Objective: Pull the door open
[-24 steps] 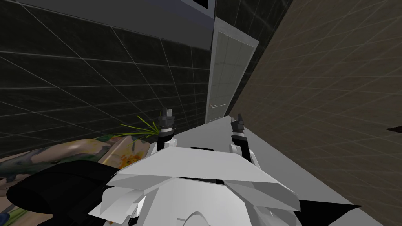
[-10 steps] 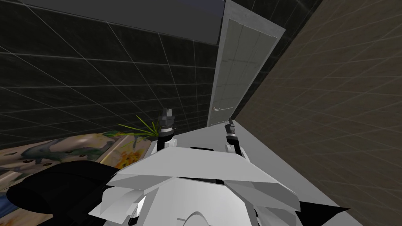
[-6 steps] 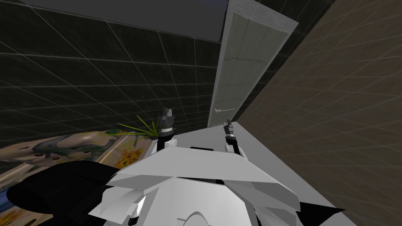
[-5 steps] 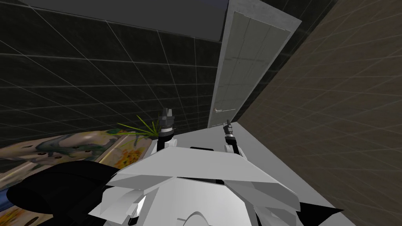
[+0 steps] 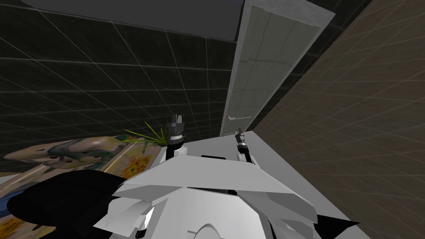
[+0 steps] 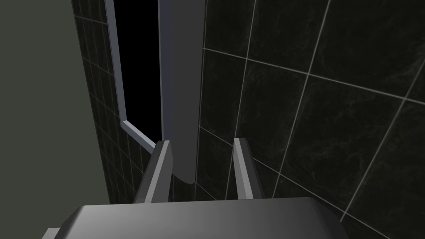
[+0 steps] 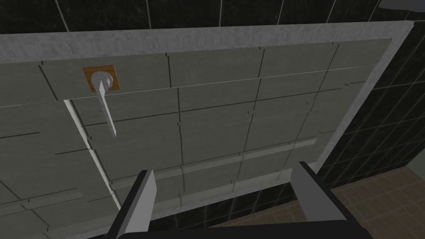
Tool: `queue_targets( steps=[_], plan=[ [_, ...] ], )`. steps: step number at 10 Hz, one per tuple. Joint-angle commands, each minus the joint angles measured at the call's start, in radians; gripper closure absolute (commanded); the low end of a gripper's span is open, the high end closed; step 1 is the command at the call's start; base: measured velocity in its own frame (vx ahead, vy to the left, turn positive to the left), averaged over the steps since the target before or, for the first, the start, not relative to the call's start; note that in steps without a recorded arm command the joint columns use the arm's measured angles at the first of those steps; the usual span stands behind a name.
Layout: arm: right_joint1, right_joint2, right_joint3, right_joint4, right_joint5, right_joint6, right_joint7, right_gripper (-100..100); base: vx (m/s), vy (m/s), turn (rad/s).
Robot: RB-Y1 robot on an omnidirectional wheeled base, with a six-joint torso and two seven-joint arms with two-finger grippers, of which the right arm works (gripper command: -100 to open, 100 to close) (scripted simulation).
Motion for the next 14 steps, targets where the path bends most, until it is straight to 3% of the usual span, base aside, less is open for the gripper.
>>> queue_targets(
  steps=[1, 12, 14],
  plan=[
    [-0.013, -0.010, 0.007, 0.043, -0.008, -0.015, -0.006, -100, 0.067, -0.059, 0.101],
    [-0.118, -0.070, 0.055, 0.360, -0.061, -0.119, -0.042, -100, 0.082, -0.072, 0.099],
    [-0.127, -0.075, 0.059, 0.386, -0.065, -0.128, -0.045, -100, 0.060, -0.064, 0.064]
  ],
)
